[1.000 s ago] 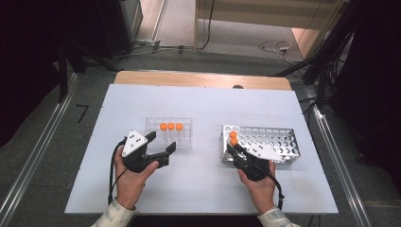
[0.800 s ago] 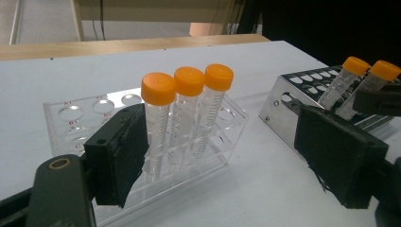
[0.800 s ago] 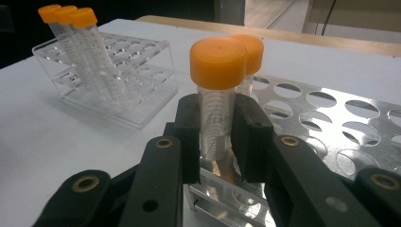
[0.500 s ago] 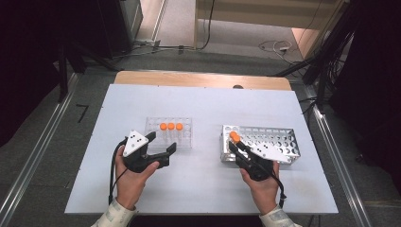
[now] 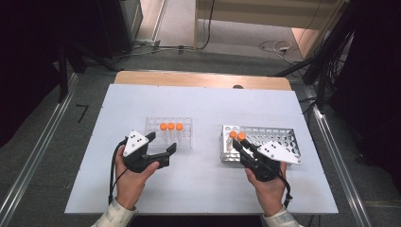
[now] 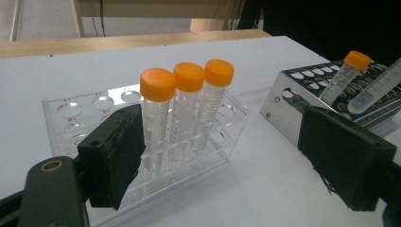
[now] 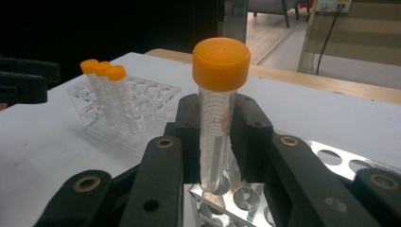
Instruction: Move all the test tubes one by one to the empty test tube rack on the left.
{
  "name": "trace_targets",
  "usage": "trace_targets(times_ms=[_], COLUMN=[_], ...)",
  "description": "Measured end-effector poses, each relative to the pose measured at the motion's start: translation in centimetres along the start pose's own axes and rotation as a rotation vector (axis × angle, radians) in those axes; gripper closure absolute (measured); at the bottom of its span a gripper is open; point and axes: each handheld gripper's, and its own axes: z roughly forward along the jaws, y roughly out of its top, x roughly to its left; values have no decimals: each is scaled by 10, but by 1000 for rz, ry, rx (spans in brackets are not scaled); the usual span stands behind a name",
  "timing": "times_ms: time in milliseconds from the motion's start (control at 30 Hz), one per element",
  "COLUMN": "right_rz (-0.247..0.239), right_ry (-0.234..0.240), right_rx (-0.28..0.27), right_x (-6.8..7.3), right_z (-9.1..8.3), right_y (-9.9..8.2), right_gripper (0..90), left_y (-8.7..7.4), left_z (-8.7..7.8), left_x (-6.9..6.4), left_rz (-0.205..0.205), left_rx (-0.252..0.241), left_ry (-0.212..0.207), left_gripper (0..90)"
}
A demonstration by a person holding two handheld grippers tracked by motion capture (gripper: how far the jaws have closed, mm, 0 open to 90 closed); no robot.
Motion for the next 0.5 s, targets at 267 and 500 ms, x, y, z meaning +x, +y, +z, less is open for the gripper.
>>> trace_targets(times_ms=[267, 500], right_rz=[-14, -27], right_ry=[29, 65], right_rx=[-19, -16], right_x=[7, 18], right_z=[-9, -10], right_y=[6, 7], right_gripper=[719, 719], left_y=[0, 1], left_z=[-1, -1], left_x=[0, 0], left_rz=[0, -4], left_rx=[0, 3], left_ry=[3, 2], left_gripper=[155, 155])
